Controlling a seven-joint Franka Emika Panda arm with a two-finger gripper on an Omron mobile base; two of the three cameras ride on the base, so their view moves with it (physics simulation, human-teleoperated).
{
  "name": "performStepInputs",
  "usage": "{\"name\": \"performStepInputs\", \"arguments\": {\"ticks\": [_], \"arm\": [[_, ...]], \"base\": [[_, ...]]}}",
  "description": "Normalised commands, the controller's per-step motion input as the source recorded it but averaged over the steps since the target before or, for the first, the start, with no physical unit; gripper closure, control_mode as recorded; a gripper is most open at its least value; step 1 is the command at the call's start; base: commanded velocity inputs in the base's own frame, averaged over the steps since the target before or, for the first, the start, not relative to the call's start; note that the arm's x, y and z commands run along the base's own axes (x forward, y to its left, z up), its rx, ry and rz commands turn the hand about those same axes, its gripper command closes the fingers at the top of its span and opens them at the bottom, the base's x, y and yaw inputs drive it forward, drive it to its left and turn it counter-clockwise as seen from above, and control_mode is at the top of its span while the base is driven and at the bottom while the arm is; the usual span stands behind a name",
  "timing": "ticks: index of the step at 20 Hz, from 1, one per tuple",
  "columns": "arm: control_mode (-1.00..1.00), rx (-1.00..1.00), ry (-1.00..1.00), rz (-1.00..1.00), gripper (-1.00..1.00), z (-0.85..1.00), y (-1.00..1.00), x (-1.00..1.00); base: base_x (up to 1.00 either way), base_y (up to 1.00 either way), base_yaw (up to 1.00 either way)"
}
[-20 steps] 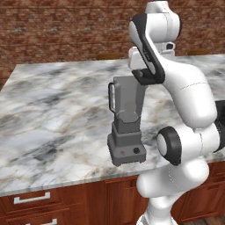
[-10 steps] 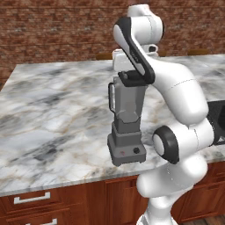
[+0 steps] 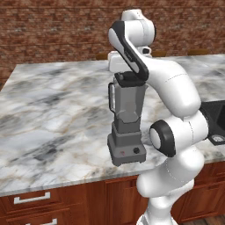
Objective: Open the blender lid, put the apple in the blender, close the lid, and start the blender.
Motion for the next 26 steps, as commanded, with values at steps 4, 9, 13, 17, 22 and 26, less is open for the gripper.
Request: {"name": "performStepInputs", "arguments": {"ticks": [4, 9, 13, 17, 22, 26], "arm": [[-1.00, 0.01, 0.00, 0.00, 1.00, -0.27, -0.01, 0.27], [-1.00, 0.00, 0.01, 0.00, 1.00, -0.18, 0.00, -0.01], [-1.00, 0.00, 0.11, 0.00, 1.00, 0.07, 0.05, -0.06], [-1.00, 0.00, 0.06, 0.00, 1.00, 0.06, 0.02, -0.07], [-1.00, 0.03, 0.07, 0.00, 1.00, -0.41, 0.00, -0.05], [-1.00, 0.10, 0.03, 0.03, 1.00, -0.54, 0.00, -0.08]], "base": [[0.00, 0.00, 0.00], [0.00, 0.00, 0.00], [0.00, 0.00, 0.00], [0.00, 0.00, 0.00], [0.00, 0.00, 0.00], [0.00, 0.00, 0.00]]}}
